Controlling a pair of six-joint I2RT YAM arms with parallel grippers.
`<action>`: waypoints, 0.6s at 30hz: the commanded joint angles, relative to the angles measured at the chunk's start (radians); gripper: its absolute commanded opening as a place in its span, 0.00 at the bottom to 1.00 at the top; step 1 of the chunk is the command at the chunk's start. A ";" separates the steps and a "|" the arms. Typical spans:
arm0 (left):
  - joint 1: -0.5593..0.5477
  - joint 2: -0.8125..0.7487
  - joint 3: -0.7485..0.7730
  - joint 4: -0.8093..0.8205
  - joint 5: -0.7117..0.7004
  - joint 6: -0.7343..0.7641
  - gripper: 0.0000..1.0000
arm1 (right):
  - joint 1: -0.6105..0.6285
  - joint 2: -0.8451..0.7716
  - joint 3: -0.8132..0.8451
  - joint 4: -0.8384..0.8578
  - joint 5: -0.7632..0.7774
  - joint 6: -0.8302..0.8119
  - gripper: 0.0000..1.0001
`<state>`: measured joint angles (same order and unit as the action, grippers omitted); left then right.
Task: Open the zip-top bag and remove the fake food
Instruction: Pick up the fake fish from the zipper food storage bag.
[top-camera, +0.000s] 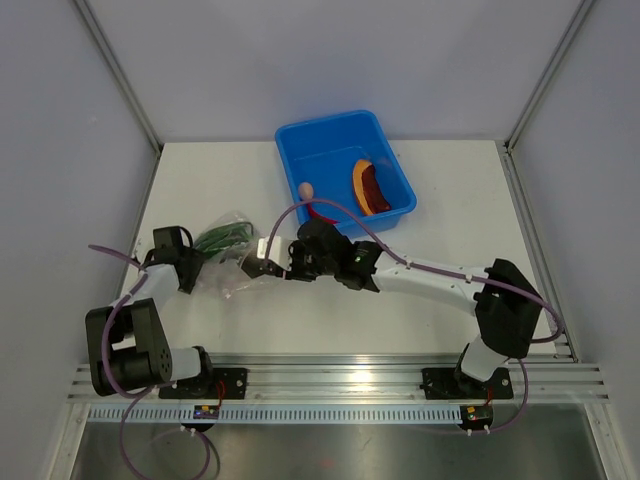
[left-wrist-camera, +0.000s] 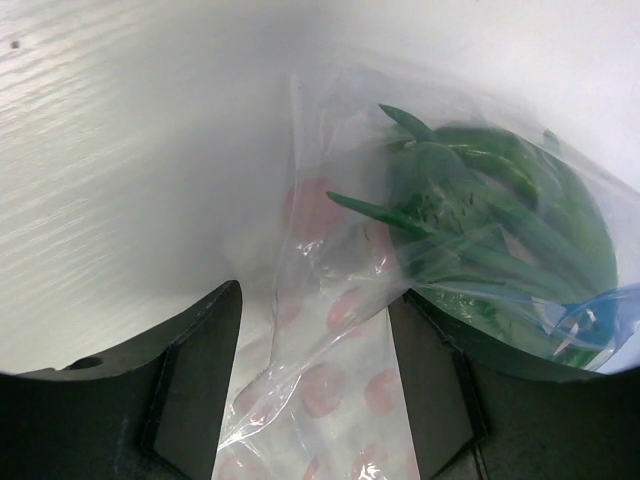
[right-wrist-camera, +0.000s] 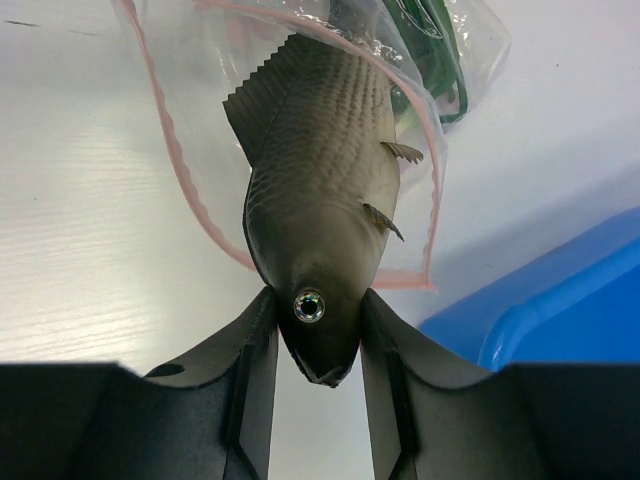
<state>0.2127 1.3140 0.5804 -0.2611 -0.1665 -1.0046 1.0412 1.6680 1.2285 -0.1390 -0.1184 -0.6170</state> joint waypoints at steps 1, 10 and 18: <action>0.010 -0.028 -0.025 -0.055 -0.076 -0.023 0.64 | -0.013 -0.108 -0.014 -0.008 -0.033 -0.012 0.29; 0.019 -0.022 -0.025 -0.055 -0.062 -0.019 0.64 | -0.075 -0.301 -0.107 -0.036 0.033 -0.023 0.28; 0.019 -0.016 -0.027 -0.044 -0.048 -0.014 0.63 | -0.199 -0.422 -0.224 0.188 0.192 0.080 0.28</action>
<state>0.2230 1.2968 0.5735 -0.2871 -0.1947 -1.0210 0.8627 1.2728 1.0237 -0.1230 -0.0399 -0.5903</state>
